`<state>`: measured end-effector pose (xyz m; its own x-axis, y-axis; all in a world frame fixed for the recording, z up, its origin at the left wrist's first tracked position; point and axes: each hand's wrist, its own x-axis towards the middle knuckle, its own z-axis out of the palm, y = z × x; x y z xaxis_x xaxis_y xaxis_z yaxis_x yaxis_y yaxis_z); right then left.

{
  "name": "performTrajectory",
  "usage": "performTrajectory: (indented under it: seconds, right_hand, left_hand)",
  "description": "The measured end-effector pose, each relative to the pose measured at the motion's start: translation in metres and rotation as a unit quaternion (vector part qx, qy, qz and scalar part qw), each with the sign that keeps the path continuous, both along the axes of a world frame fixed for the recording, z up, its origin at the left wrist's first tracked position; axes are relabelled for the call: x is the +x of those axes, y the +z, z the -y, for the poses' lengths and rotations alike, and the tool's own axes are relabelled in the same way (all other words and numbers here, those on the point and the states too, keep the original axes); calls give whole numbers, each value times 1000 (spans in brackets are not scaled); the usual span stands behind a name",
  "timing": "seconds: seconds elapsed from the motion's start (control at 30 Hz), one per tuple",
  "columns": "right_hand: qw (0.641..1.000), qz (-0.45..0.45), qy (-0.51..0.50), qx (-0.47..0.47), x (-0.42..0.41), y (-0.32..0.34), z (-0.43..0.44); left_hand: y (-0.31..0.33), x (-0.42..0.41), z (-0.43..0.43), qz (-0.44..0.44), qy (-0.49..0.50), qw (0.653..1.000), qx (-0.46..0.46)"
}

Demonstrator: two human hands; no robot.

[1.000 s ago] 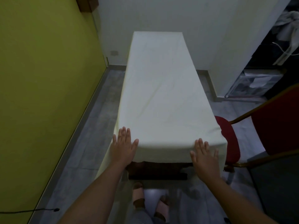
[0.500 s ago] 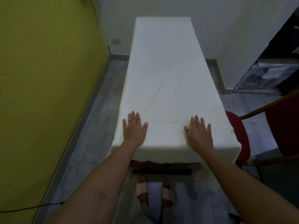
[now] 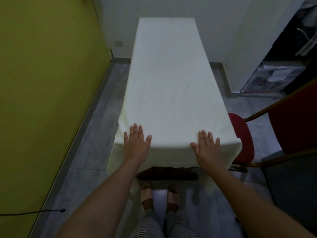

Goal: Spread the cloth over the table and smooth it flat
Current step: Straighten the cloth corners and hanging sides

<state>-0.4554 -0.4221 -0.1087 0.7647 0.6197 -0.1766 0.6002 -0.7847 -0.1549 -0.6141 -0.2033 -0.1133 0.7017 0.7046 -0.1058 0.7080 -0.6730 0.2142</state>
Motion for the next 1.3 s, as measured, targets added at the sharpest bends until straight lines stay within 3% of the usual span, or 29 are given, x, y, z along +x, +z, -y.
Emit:
performTrajectory:
  seconds: [0.37, 0.57, 0.67, 0.73, 0.8, 0.87, 1.0, 1.17, 1.3]
  right_hand:
    - [999, 37, -20, 20, -11, 9, 14]
    - [998, -2, -23, 51, 11, 1, 17]
    - [991, -3, -21, 134, 2, -7, 37]
    - [975, -16, -56, 212, -10, -15, 59]
    - [947, -76, -155, 272, -18, -26, 88]
    - [918, -130, -259, 271, -20, -38, 116]
    - [889, -142, -371, 227, 3, -49, 137]
    - [868, -177, -404, 228, 48, -67, 116]
    - [867, -211, -398, 212, 69, -82, 106]
  left_hand:
    - [0, -14, 24, 17, 42, 999, 23]
    - [6, 40, 29, -34, -50, 998, -32]
    - [6, 66, 31, -59, -62, 996, -39]
    - [5, 82, 34, -66, -83, 994, -33]
    - [5, 104, 48, -72, -117, 989, -45]
    - [8, 131, 71, -78, -162, 982, -59]
    - [17, 185, 125, -82, -281, 954, -65]
    - [15, 235, 168, -52, -419, 904, -65]
    - [4, 245, 177, -27, -429, 899, -81]
